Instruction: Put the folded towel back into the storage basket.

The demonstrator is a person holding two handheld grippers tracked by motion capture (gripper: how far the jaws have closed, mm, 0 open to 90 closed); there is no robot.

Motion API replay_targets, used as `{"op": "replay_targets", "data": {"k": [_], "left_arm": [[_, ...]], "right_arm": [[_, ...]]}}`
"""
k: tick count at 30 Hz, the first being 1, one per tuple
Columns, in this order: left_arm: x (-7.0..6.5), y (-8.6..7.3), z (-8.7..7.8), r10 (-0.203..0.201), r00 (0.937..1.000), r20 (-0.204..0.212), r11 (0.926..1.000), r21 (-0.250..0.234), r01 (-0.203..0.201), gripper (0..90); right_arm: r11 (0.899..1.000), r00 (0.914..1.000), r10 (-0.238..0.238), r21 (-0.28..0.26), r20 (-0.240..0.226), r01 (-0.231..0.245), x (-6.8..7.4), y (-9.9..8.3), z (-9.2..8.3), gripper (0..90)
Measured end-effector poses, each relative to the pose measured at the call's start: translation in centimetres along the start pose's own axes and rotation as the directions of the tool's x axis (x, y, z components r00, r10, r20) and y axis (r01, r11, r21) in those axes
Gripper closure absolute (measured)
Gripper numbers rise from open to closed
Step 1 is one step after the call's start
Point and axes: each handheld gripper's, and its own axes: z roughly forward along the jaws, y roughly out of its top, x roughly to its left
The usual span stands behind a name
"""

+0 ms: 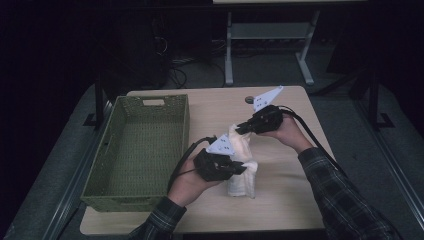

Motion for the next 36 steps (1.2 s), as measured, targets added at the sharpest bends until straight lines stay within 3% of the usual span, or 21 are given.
{"op": "replay_targets", "data": {"k": [4, 11, 15, 23, 25, 26, 31, 36], "left_arm": [[0.7, 0.3, -1.3, -0.012, 0.9998, -0.014, 0.9998, -0.016, 0.012, 83.5], [1.8, 0.7, -3.8, 0.011, 0.9993, -0.037, 0.9999, -0.011, -0.011, 83.5], [2.3, 0.6, -4.9, 0.003, 0.9989, -0.047, 0.9998, -0.022, -0.004, 83.5], [3.0, 0.0, -8.6, 0.005, 0.9965, -0.083, 0.9992, -0.039, -0.008, 83.5], [3.3, -0.4, -10.5, 0.003, 0.9946, -0.104, 0.9989, -0.046, -0.008, 83.5], [3.3, -0.4, -10.5, 0.003, 0.9946, -0.104, 0.9989, -0.046, -0.008, 83.5], [3.9, -1.3, -13.6, -0.011, 0.9910, -0.133, 0.9979, -0.064, 0.002, 83.5], [4.3, -2.0, -15.2, -0.019, 0.9888, -0.148, 0.9978, -0.066, 0.009, 83.5]], "right_arm": [[1.000, 0.9997, -0.021, -0.004, -0.012, 0.021, 0.2, 1.5, 0.2, 84.6], [0.999, 0.9993, -0.026, -0.030, -0.027, 0.026, 0.1, 4.1, 0.4, 84.6], [0.999, 0.9991, -0.036, -0.032, -0.025, 0.035, 0.0, 5.4, 0.8, 84.6], [0.998, 0.9986, -0.051, -0.028, -0.013, 0.051, -0.4, 8.5, 2.5, 84.6], [0.998, 0.9984, -0.056, -0.032, -0.011, 0.056, -0.5, 9.3, 2.9, 84.6], [0.998, 0.9984, -0.056, -0.032, -0.011, 0.056, -0.5, 9.3, 2.9, 84.6], [0.997, 0.9972, -0.073, -0.037, -0.012, 0.073, -0.4, 11.8, 4.4, 84.7], [0.994, 0.9948, -0.101, -0.035, -0.014, 0.100, -0.2, 13.7, 5.9, 84.7]]}}
